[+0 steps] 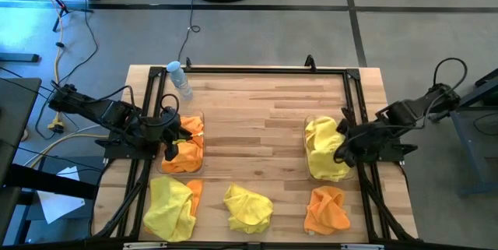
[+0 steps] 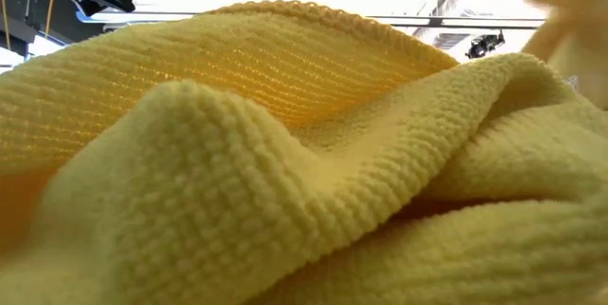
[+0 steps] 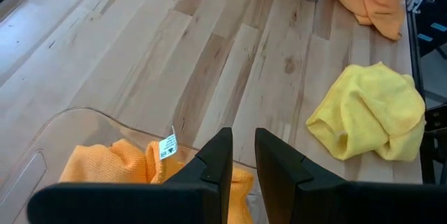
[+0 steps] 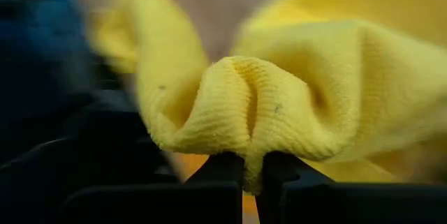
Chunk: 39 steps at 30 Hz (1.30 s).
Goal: Sort microfiber towel by color & place in baskets
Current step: Put the yellow towel into the right transparent bin
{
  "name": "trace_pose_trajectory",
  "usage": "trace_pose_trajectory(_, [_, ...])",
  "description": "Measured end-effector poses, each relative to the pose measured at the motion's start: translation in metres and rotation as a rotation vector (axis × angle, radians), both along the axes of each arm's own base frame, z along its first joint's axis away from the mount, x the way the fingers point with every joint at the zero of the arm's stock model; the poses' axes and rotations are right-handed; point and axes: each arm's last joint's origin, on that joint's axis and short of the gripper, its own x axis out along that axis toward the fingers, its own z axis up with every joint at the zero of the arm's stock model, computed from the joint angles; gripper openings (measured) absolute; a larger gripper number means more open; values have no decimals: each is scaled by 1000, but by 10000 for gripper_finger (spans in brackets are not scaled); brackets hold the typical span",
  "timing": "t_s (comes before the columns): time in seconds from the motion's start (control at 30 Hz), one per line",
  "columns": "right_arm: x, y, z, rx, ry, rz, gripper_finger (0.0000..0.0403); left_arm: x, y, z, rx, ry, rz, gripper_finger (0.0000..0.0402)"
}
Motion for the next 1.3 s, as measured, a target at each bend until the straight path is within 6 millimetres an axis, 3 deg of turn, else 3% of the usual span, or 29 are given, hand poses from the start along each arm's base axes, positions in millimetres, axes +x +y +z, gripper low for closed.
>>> trace_pose_trajectory(0.13, [-20,-17,-3,-246,145,-147,0,0,0,0,1,0,1,48])
trace_pose_trajectory(0.3, [-15,-23,-1,-445,32,-260,0,0,0,0,0,-1,1,48])
trace_pose_trajectory(0.43, [5,-13,-4,-432,-27,-195,0,0,0,0,0,-1,1,48])
trace_pose_trajectory(0.53, [14,-7,-14,-414,65,-159,0,0,0,0,0,-1,1,48])
trace_pose_trajectory(0.7, [23,-6,-48,-393,307,-238,0,0,0,0,0,0,1,48])
trace_pose_trajectory(0.87, [42,-5,-89,-293,283,-277,0,0,0,0,-23,-3,21,48])
trace_pose_trajectory(1.0, [46,-12,-114,-280,319,-360,1,0,0,0,-25,-3,23,48])
trace_pose_trajectory(1.13, [45,-17,-124,-292,362,-391,17,0,0,0,-25,-3,23,48])
trace_pose_trajectory(1.3, [43,-19,-118,-252,371,-390,72,0,0,0,-25,-3,23,48])
